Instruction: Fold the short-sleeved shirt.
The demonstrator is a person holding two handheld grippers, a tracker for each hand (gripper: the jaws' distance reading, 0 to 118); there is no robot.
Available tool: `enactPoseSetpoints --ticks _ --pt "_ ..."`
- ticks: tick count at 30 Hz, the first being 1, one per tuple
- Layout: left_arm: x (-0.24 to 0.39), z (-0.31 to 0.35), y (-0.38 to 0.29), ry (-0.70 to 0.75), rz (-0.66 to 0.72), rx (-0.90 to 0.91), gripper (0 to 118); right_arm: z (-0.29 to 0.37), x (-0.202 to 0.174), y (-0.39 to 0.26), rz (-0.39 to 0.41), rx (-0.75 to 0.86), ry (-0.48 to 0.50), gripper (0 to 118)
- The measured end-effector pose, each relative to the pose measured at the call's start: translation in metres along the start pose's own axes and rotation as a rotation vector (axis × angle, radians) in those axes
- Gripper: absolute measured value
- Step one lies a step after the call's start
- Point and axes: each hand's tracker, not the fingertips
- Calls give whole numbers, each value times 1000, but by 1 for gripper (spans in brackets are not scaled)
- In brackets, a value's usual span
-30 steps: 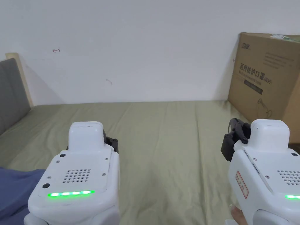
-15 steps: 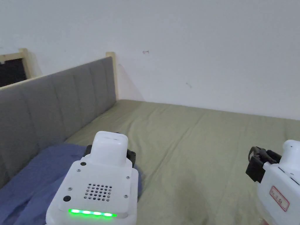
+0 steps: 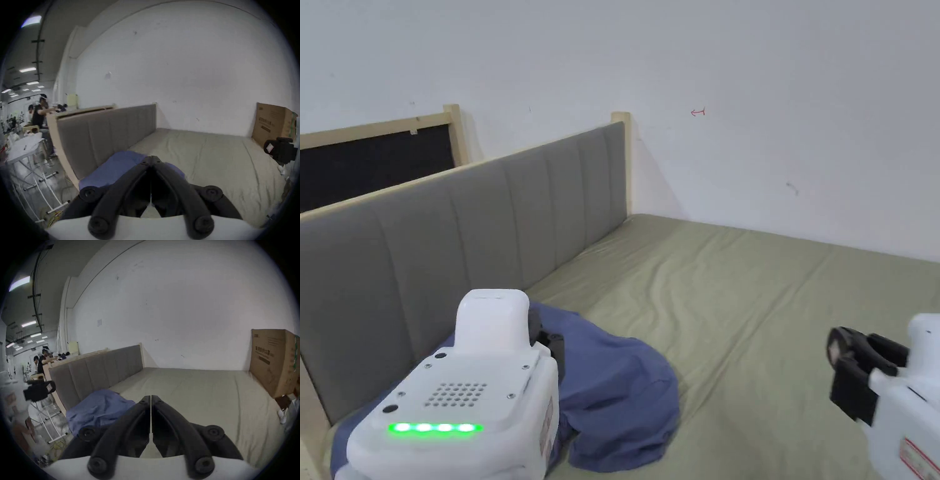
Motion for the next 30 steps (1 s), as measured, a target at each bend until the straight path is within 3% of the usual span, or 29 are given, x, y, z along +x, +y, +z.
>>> enactPoseSetpoints --ticks 2,7,8,9,10,11,16,19,21,22,24,27,28,29,30 --pt "-19 -32 4 -56 81 -120 0 1 11 -4 14 -24 -4 1" --pt "-75 -167 -10 -145 274 -620 2 -3 36 -23 44 -120 -41 1" --pt "-82 -191 -17 -154 297 -690 16 -5 40 -28 43 -139 -48 1" --pt "-82 -214 -27 -141 260 -756 50 -7 45 -33 41 -166 -56 1" --pt "-82 -231 -35 -123 225 -795 101 -10 48 -38 40 -188 -63 1" --pt "-81 -250 -52 -116 206 -858 112 -13 51 -44 40 -222 -74 1" --pt "-61 -316 -105 -99 116 -881 109 -21 60 -67 66 -346 -86 1" --pt "-47 -350 -149 -131 10 -940 118 -25 63 -76 79 -398 -88 1" --pt "-41 -351 -170 -142 -38 -1021 118 -27 67 -79 60 -414 -86 1" --pt "-39 -348 -162 -117 -36 -876 118 -29 68 -79 48 -419 -88 1" --pt "-45 -346 -165 -94 48 -899 118 -31 72 -78 16 -424 -96 1" --pt "-48 -347 -157 -105 3 -910 118 -33 76 -74 -30 -405 -95 1" --pt "-48 -342 -150 -112 10 -908 111 -32 77 -72 -35 -399 -92 1" --pt "-50 -333 -142 -92 -4 -875 91 -32 77 -70 -35 -397 -91 1" --pt "-53 -322 -132 -80 20 -816 46 -31 77 -68 -32 -395 -91 1"
